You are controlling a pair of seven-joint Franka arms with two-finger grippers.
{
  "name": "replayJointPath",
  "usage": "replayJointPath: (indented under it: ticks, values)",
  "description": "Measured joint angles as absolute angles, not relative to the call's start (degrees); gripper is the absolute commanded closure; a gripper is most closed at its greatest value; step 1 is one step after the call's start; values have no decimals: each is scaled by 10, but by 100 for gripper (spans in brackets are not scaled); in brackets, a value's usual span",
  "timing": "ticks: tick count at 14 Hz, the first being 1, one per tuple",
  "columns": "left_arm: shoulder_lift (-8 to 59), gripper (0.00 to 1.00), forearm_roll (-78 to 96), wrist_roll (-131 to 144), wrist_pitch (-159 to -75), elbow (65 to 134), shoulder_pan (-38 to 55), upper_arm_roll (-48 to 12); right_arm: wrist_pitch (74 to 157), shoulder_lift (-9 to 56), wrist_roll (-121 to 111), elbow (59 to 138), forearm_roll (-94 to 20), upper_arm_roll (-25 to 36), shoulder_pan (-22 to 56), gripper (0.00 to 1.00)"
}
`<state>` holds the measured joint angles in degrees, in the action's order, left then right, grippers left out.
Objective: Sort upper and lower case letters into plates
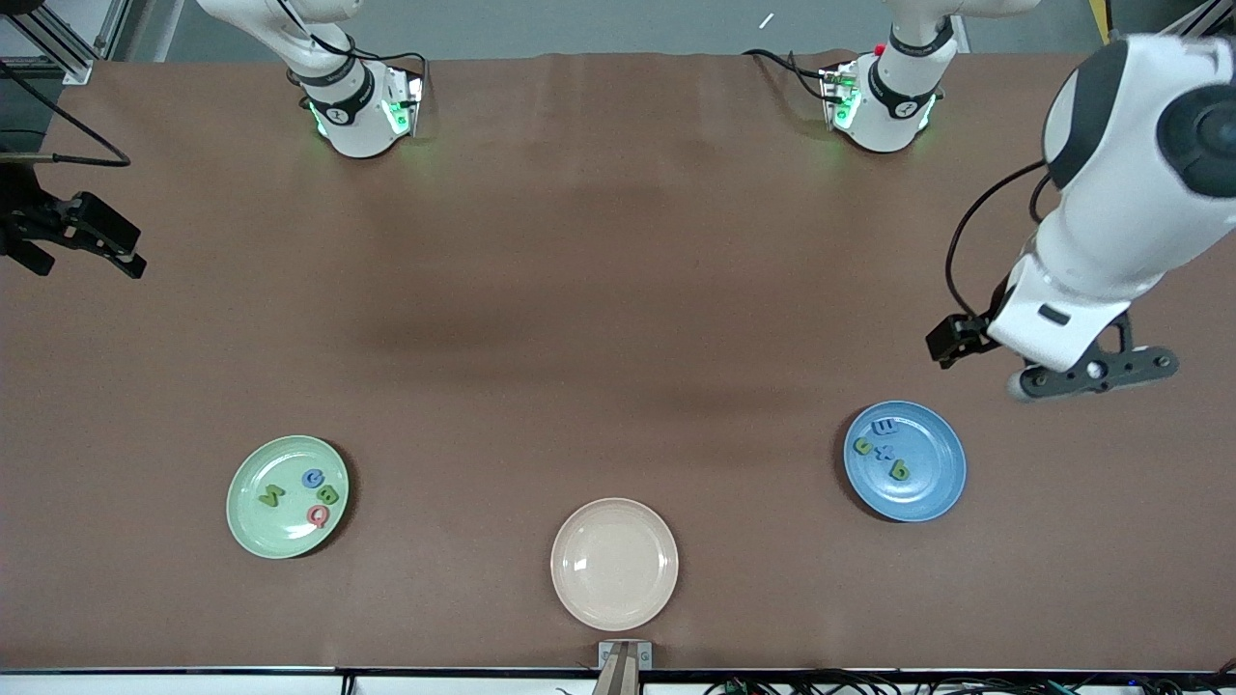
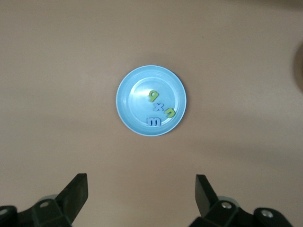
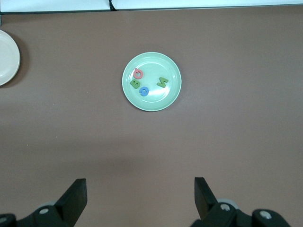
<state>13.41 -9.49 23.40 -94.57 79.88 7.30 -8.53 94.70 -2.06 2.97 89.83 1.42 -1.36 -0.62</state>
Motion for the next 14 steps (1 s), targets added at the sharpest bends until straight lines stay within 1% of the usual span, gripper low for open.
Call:
replayJointPath:
  ticks: [5, 8, 11, 14]
  values:
    - [77, 0, -90, 151, -913, 805, 58, -80, 948, -3, 30, 896, 14, -14, -6, 0]
    - [41, 0, -58, 105, -911, 836, 26, -80, 950, -3, 30, 879, 14, -13, -7, 0]
    - [13, 0, -55, 64, -904, 854, 23, -79, 950, -3, 30, 866, 14, -12, -8, 0]
    - [0, 0, -55, 47, -898, 866, 20, -78, 950, -3, 30, 865, 14, -11, -12, 0]
